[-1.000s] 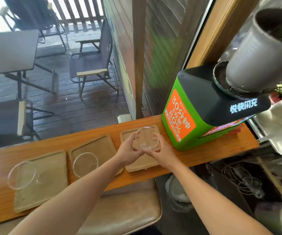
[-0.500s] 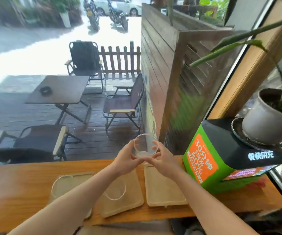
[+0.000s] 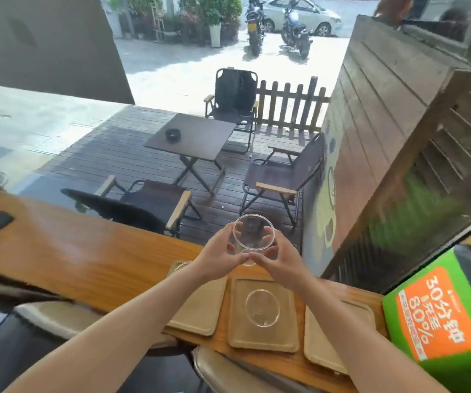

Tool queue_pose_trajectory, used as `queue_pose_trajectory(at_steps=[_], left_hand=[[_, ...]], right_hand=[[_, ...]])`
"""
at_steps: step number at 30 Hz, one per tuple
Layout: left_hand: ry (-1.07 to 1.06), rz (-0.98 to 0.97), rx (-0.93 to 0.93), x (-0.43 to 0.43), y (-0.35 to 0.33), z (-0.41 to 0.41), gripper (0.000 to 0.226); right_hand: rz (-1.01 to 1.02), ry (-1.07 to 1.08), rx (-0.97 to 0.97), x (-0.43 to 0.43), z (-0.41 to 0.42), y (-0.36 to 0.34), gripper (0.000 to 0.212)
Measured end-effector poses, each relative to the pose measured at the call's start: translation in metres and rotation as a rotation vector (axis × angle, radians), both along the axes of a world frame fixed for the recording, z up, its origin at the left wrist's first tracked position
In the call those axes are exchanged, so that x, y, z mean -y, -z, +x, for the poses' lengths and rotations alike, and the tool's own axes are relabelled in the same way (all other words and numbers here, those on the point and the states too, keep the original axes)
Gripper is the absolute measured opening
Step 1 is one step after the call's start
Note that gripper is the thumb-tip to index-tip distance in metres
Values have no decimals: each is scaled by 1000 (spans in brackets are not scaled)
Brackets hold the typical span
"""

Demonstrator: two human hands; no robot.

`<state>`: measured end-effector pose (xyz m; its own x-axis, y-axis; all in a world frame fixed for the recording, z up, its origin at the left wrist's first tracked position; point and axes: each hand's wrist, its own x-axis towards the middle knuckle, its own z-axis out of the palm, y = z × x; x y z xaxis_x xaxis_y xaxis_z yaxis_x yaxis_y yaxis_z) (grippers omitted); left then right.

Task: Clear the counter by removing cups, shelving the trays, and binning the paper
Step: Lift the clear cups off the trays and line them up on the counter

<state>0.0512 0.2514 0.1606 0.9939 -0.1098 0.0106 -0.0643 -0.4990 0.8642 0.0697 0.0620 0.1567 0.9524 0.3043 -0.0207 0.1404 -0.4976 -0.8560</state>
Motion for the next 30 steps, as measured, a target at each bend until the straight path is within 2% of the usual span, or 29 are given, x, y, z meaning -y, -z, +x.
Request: queue_pose_trajectory(at_steps=[4, 11, 15, 20, 25, 30], left_hand=[[-12, -18, -8, -53, 7, 2, 65], [18, -42, -49, -187, 29, 33, 67], [64, 0, -90, -267, 48, 52, 67], [122, 32, -140, -320, 66, 70, 70], [153, 49, -180, -340, 88, 88, 72], [103, 57, -256, -340, 130, 103, 69]], right_hand=[[-11, -23, -6, -55, 4, 1, 53], [-37, 26, -22, -192, 26, 14, 56], [-24, 73, -80, -274, 33, 29, 49], [33, 186, -169, -333, 35, 45, 46], [21, 295, -281, -358, 47, 72, 72], [61, 409, -416, -372, 61, 114, 74]])
